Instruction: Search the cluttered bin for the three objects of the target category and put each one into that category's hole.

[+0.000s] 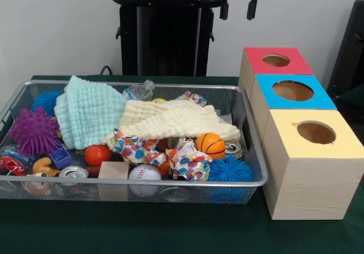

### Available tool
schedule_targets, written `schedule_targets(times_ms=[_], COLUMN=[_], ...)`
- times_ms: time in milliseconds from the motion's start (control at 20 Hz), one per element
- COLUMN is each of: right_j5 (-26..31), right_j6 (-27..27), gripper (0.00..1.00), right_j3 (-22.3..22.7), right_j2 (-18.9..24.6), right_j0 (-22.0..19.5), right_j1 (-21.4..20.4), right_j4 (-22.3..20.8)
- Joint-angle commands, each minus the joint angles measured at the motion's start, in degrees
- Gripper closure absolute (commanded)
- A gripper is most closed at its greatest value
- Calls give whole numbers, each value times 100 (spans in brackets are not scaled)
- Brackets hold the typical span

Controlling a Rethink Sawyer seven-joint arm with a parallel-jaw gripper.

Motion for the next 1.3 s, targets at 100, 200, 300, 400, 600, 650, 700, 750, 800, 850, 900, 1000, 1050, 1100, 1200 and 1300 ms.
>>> schedule_targets(times_ms=[100, 200, 300, 400, 600, 650, 700, 750, 800, 850, 900, 1000, 1050, 1100, 1200, 1300], right_j5=[517, 451, 701, 860, 972, 982, 1072, 1106, 1115, 1094, 1073, 966, 907, 848, 950, 1214], right_j6=[31, -19, 110, 93, -72, -74, 4, 5, 43, 71, 100, 56, -14, -83, -167, -181], gripper=[0, 0, 0, 0, 0, 0, 0, 0, 0, 0, 0, 0, 0, 0, 0, 0], right_j3=[-1, -119, -265, -313, -240, -232, -295, -327, -380, -431, -482, -556, -586, -615, -754, -994], right_j2=[650, 710, 581, 640, 773, 768, 696, 702, 677, 646, 615, 616, 656, 695, 719, 715], right_j0=[-208, -176, -78, -115, -329, -340, -308, -335, -342, -347, -351, -434, -518, -601, -693, -721], right_j1=[-76, -65, -43, 53, 183, 184, 215, 254, 303, 336, 369, 530, 642, 753, 908, 1057], right_j4=[153, 55, -110, -95, -1, -43, -126, -153, -195, -252, -308, -368, -362, -356, -396, -480])
